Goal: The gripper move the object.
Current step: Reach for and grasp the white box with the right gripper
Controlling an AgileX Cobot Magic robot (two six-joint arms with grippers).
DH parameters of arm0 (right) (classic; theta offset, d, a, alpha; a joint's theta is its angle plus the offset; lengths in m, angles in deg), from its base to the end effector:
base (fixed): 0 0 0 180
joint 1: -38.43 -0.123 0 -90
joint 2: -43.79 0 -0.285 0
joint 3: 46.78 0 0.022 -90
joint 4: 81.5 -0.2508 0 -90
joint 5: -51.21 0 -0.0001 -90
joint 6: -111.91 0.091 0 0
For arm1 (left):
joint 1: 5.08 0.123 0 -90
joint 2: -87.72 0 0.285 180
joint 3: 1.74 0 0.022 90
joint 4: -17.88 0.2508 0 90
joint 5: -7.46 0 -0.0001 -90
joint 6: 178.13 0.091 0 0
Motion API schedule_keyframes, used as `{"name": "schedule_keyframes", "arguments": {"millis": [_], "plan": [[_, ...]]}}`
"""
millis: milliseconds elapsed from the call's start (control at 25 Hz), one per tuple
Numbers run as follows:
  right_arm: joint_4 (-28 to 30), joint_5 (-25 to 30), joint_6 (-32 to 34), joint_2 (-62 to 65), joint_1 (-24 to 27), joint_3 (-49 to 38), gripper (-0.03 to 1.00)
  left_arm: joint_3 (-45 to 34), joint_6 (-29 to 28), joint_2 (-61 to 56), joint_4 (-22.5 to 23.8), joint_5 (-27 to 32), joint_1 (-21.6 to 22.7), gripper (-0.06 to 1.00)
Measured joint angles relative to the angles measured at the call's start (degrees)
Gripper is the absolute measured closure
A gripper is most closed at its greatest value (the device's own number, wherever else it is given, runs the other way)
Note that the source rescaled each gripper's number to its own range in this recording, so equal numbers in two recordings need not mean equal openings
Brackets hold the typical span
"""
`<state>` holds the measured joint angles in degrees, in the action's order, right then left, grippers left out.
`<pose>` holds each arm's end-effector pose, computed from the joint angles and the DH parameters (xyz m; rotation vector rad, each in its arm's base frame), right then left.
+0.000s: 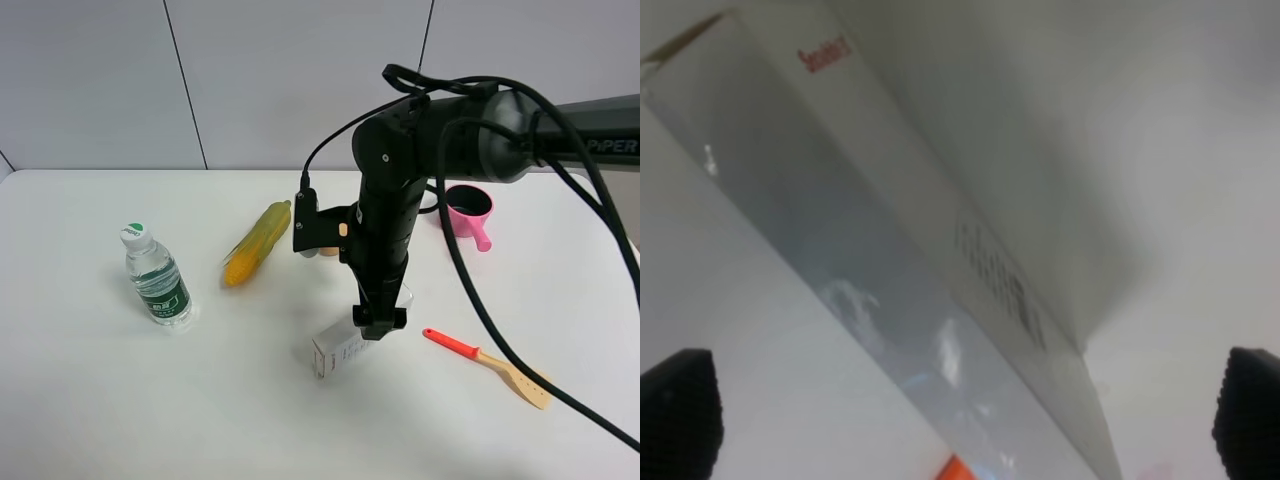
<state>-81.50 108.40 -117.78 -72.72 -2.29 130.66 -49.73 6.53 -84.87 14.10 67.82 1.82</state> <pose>0.2751 0.2368 0.1846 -2.1832 2.1676 -0.0079 -0.0062 -0.0060 0.2808 -0.0361 2.0187 0.0495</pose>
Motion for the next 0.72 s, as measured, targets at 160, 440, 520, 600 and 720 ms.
{"name": "schedule_keyframes", "arguments": {"millis": [160, 440, 520, 600, 720], "plan": [[1.0, -0.9, -0.1, -1.9, -0.6, 0.0, -0.03, 0.0, 0.0, 0.0, 0.0, 0.0, 0.0, -0.06], [3.5, -2.2, -0.2, -4.9, -2.2, 0.0, 0.0, 0.0, 0.0, 0.0, 0.0, 0.0, 0.0, -0.06], [3.9, -2.2, -0.2, -5.4, -2.3, 0.0, 0.0, 0.0, 0.0, 0.0, 0.0, 0.0, 0.0, -0.06], [4.4, -2.3, -0.2, -5.6, -2.3, 0.0, 0.0, 0.0, 0.0, 0.0, 0.0, 0.0, 0.0, -0.06], [4.8, -2.8, -0.4, -6.1, -2.3, 0.0, 0.01, 0.0, 0.0, 0.0, 0.0, 0.0, 0.0, -0.06]]}}
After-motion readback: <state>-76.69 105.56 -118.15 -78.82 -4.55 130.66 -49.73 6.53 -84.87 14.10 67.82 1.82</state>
